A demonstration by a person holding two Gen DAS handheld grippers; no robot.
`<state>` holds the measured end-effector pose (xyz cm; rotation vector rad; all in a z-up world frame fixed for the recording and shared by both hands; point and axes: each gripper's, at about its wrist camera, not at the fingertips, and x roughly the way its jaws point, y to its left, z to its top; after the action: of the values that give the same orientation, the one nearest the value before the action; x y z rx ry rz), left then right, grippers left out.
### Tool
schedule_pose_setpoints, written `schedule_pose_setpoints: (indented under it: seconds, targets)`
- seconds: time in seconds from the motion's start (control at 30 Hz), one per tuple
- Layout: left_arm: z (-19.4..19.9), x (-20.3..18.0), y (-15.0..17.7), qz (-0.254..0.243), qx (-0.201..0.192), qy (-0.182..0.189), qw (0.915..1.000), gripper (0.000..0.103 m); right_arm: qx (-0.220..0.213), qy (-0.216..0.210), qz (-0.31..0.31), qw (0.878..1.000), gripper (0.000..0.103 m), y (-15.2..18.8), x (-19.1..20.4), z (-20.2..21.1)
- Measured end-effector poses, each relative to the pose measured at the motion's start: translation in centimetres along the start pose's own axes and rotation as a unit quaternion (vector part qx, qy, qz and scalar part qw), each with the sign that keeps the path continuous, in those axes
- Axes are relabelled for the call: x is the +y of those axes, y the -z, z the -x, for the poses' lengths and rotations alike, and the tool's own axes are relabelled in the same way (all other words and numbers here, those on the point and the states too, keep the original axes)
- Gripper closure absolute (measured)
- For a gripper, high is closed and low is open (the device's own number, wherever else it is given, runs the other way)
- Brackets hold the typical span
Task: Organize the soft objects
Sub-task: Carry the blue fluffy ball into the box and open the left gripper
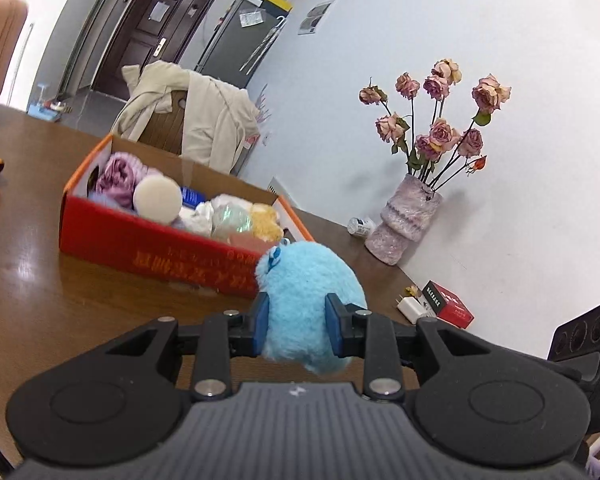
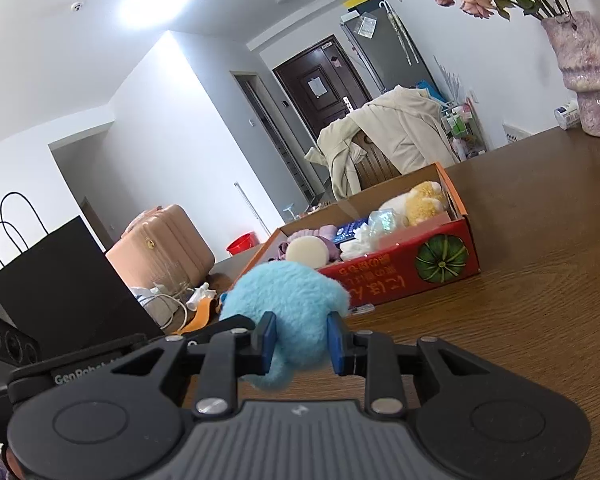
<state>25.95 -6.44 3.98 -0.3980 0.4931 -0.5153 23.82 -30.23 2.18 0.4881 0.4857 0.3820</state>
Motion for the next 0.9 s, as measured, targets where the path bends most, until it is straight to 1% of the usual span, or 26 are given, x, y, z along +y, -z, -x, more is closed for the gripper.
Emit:
schedule_pose_setpoints:
  seconds: [0.1, 0.17, 0.2, 0.27, 0.3, 0.4, 0.47, 0.53, 0.6, 0.67, 0.7, 0.8, 0.9]
  targets:
    - [-1.7, 0.6, -2.5, -0.002, 0.009, 0.003, 1.0000, 0.073, 0.004, 0.007, -0.008, 1.000, 0.076, -1.6, 0.3, -1.1]
    - [-3.8, 1.4, -5.0, 0.000, 0.017, 0.004, 0.9998, 0.073, 0.012, 0.004, -0.021, 1.000, 0.076, -3.9, -0.2, -2.9]
    - [-5.0, 2.0, -6.3, 0.008, 0.025, 0.003, 0.9997, 0.073, 0.016, 0.003, -0.026, 1.000, 0.076, -5.1, -0.4, -3.9]
    - [-8.0, 3.6, -8.8, 0.021, 0.043, 0.000, 0.9988, 0.073, 0.029, 0.006, -0.030, 0.999, 0.076, -7.4, -0.9, -6.6]
    - [-9.6, 4.4, -9.8, 0.028, 0.052, -0.004, 0.9982, 0.074, 0.033, 0.013, -0.027, 0.999, 0.076, -8.4, -1.1, -8.2]
    - [-13.5, 6.6, -11.5, 0.027, 0.069, -0.022, 0.9970, 0.074, 0.049, 0.031, -0.012, 0.998, 0.076, -10.8, -1.6, -12.6]
    - [-15.6, 7.9, -11.7, 0.020, 0.086, -0.038, 0.9954, 0.074, 0.070, 0.039, -0.011, 0.997, 0.076, -11.6, -2.3, -15.7]
    - [-17.2, 9.3, -11.1, 0.013, 0.112, -0.042, 0.9927, 0.074, 0.104, 0.046, -0.006, 0.993, 0.077, -11.8, -3.2, -18.3]
    - [-18.6, 10.5, -10.0, 0.006, 0.143, -0.053, 0.9882, 0.077, 0.133, 0.057, 0.021, 0.989, 0.076, -11.4, -3.5, -19.9]
    - [-20.1, 11.6, -8.9, 0.001, 0.171, -0.067, 0.9830, 0.078, 0.141, 0.057, 0.021, 0.988, 0.076, -11.2, -4.1, -20.7]
    - [-20.6, 12.0, -8.4, 0.000, 0.177, -0.069, 0.9819, 0.079, 0.140, 0.058, 0.019, 0.988, 0.076, -11.3, -4.3, -20.9]
    - [-20.8, 12.4, -8.1, -0.002, 0.172, -0.057, 0.9835, 0.079, 0.125, 0.058, 0.024, 0.990, 0.076, -11.6, -4.4, -21.5]
    - [-21.1, 12.3, -7.7, -0.018, 0.171, -0.055, 0.9836, 0.078, 0.138, 0.049, 0.030, 0.989, 0.078, -11.7, -4.5, -23.1]
